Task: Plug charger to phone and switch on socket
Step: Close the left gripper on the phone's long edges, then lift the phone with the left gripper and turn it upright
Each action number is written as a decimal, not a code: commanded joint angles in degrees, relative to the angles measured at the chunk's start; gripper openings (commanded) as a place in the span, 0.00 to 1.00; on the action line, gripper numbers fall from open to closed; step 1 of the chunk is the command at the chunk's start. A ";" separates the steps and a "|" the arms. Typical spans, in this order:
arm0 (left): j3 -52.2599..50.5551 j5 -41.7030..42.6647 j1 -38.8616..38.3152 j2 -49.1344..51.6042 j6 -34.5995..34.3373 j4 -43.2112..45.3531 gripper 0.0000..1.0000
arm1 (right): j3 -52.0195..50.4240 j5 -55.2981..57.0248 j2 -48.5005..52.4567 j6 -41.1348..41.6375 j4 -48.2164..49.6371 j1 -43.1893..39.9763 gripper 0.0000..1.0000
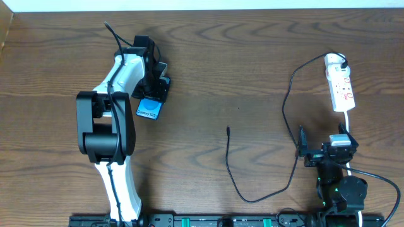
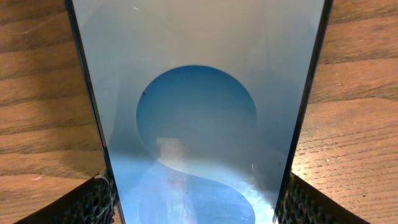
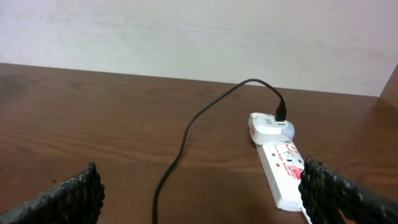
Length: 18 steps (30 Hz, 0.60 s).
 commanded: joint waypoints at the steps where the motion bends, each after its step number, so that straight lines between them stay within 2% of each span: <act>1: -2.27 -1.33 -0.17 2.43 0.72 0.48 0.07 | -0.07 0.44 -0.35 -0.72 -0.24 0.39 0.99; 18: -0.66 -1.36 -0.17 -0.11 0.70 0.42 0.07 | -0.07 0.44 -0.35 -0.72 -0.24 0.39 0.99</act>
